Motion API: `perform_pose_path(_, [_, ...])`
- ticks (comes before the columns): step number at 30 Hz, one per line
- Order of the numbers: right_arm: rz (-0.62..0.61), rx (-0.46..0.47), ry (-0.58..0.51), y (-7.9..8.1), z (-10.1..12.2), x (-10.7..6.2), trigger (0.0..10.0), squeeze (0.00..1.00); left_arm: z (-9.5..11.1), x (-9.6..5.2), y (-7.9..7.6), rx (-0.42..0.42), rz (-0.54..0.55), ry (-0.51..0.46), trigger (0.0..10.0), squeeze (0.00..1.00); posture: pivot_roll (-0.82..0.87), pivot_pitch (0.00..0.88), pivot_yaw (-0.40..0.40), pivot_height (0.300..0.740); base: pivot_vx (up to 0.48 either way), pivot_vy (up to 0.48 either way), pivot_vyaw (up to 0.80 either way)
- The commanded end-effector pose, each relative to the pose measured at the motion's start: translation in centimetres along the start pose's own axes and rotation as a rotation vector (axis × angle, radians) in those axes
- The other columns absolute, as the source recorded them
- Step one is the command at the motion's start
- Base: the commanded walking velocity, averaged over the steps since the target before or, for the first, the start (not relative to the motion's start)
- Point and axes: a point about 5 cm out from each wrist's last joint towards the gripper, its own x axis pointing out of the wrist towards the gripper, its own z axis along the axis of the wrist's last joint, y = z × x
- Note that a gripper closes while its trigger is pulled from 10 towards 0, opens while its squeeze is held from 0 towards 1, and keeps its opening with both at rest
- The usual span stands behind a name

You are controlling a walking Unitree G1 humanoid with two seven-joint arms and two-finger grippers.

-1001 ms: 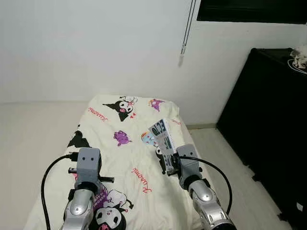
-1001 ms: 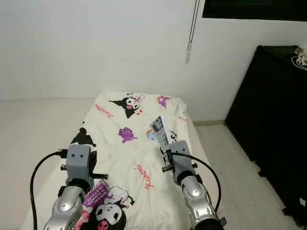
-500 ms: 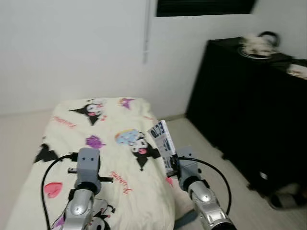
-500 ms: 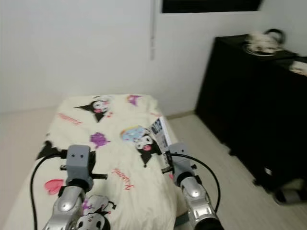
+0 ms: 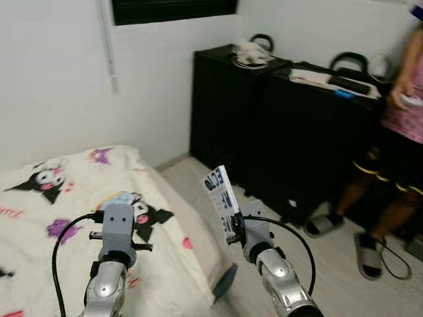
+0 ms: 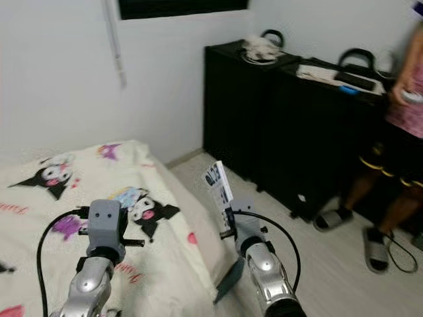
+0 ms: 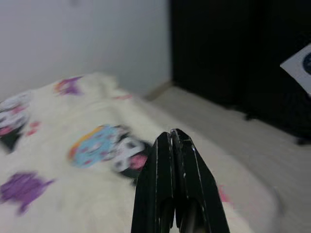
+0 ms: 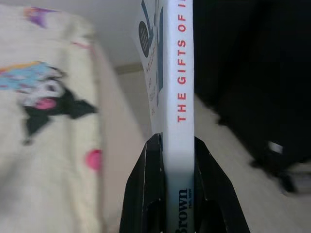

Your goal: Clean up the room

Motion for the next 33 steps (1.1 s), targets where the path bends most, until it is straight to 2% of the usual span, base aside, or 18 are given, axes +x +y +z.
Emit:
perform_pose_path(1, [0.005,0.012,-0.044,0.4,0.8,0.3,10.0,0.00,-0.6,-0.3,0.6,0.021,0.011,0.020,10.0,0.00,0.07,0.008,-0.064,0.740,0.000,0.000,-0.80])
perform_pose_path(18, [-0.071,0.031,0.025,-0.5,-0.3,0.4,10.0,0.00,-2.0,-0.6,0.5,0.057,-0.003,0.067,10.0,0.00,0.07,0.000,-0.059,0.740,0.000,0.000,-0.80])
perform_pose_path(33, [-0.092,0.022,0.078,-0.7,-1.5,0.1,10.0,0.00,-2.0,-0.6,0.2,0.065,-0.020,0.065,10.0,0.00,0.07,0.000,-0.059,0.740,0.000,0.000,-0.80])
